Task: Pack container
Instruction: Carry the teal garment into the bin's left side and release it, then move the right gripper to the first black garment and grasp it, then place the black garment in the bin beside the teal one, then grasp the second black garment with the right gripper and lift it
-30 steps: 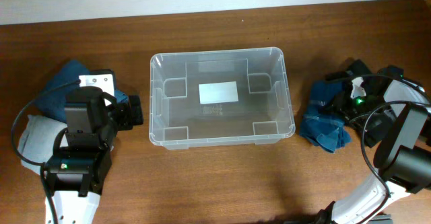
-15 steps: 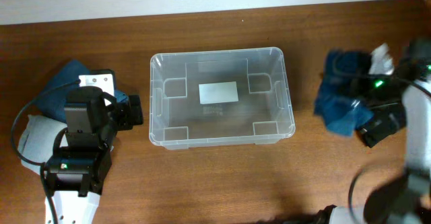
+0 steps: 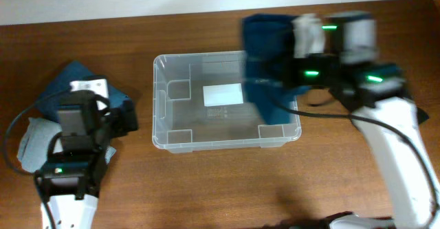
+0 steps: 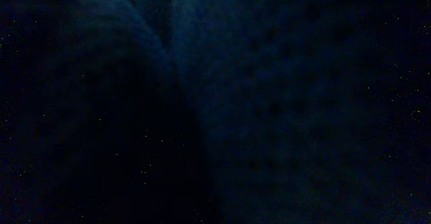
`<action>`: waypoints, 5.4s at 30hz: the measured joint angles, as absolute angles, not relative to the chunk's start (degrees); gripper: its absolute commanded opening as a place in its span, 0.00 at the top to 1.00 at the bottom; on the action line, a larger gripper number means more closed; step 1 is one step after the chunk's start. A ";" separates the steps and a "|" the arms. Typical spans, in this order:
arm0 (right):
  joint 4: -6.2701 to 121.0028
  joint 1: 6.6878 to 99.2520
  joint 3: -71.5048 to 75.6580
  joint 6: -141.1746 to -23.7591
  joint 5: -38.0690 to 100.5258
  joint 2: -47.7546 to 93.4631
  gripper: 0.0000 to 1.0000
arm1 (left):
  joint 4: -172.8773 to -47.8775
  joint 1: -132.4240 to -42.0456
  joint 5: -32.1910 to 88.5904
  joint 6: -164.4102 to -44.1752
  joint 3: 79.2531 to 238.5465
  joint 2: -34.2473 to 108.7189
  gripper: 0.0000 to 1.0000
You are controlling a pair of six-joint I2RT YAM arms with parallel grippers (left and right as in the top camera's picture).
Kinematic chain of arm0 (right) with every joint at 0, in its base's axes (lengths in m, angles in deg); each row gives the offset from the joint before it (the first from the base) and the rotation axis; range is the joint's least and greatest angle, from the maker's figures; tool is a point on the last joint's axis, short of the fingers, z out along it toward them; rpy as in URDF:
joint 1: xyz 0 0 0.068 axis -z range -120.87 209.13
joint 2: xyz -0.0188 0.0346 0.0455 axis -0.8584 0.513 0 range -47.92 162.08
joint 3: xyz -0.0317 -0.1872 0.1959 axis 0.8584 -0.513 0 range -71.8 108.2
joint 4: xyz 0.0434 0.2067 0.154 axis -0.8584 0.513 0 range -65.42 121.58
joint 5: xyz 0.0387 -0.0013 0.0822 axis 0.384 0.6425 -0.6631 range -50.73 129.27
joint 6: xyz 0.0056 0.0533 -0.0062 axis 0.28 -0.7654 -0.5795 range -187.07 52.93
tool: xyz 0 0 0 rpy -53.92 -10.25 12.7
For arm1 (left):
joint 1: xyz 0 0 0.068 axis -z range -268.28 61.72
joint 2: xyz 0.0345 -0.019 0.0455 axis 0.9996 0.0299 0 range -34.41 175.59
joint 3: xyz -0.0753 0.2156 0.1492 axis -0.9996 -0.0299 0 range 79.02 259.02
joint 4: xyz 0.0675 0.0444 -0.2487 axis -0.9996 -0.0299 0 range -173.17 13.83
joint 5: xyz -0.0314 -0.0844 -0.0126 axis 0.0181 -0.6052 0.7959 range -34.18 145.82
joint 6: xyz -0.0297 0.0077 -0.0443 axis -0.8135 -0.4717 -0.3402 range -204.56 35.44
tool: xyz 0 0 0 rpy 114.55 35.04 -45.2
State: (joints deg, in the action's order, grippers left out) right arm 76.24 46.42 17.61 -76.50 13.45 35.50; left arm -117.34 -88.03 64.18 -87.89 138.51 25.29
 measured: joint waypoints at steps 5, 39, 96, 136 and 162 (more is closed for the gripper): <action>68.28 33.72 17.21 -84.43 18.56 44.50 0.96 | -119.87 -98.35 63.74 -89.90 138.53 25.31 0.01; 85.14 50.49 24.47 -91.78 37.73 38.69 0.01 | -119.85 -102.13 61.58 -90.84 138.57 26.03 0.01; 79.67 94.79 7.18 -75.32 5.58 22.08 0.94 | -119.70 -102.13 61.58 -90.86 138.59 26.62 0.01; 84.74 50.84 25.98 -74.97 38.15 38.93 0.02 | -119.70 -102.13 61.58 -90.86 138.59 26.69 0.01; 69.38 95.23 11.09 -75.58 14.02 65.90 0.23 | -119.70 -102.13 61.58 -90.86 138.59 26.69 0.00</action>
State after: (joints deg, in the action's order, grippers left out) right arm 69.38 95.23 11.09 -75.58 14.02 65.90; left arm -119.70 -102.13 61.58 -90.86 138.59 26.69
